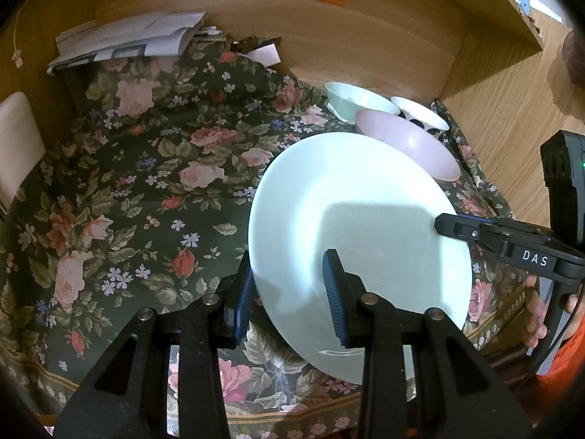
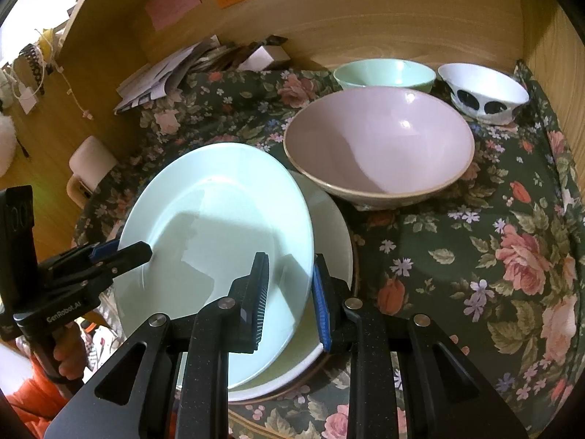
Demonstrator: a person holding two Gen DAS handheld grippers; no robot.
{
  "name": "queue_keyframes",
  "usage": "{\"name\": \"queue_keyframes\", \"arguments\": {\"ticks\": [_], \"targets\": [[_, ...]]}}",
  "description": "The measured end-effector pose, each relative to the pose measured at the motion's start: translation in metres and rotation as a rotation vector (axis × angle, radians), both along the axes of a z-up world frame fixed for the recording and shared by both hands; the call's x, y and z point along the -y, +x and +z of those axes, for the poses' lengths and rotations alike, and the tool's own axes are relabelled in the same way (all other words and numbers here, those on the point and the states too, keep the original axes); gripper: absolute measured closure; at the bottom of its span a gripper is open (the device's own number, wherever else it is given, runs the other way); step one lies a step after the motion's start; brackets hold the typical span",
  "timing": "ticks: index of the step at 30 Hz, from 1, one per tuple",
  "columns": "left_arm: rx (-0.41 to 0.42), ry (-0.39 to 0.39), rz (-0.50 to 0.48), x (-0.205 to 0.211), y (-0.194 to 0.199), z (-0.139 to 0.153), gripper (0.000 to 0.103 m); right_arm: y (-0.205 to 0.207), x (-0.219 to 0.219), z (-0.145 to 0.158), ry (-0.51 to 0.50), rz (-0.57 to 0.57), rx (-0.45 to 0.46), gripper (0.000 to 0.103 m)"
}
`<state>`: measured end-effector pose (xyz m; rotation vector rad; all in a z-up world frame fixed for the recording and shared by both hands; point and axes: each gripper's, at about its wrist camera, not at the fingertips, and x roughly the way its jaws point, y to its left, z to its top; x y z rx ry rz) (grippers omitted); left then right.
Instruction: Organize plates and bowls
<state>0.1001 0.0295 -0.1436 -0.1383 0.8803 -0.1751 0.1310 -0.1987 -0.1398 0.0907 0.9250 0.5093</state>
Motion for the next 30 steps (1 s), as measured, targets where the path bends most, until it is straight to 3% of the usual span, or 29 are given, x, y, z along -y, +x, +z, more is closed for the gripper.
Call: {"name": "queue_keyframes", "arguments": {"ticks": [13,23,30], "targets": [[0.003,0.054,0.004,0.003,0.008,-0.008,0.068,0.004,-0.002,-0.009,-0.005,0.004,-0.009,0.082],[-0.044,0.025,0.006,0.002,0.017,-0.018,0.066,0.002,0.001,-0.008,-0.001,0.008,-0.006,0.082],[-0.021,0.081,-0.027,0.011,0.014,-0.016,0.055,-0.004,0.004,-0.007,-0.005,0.007,0.005,0.081]]}}
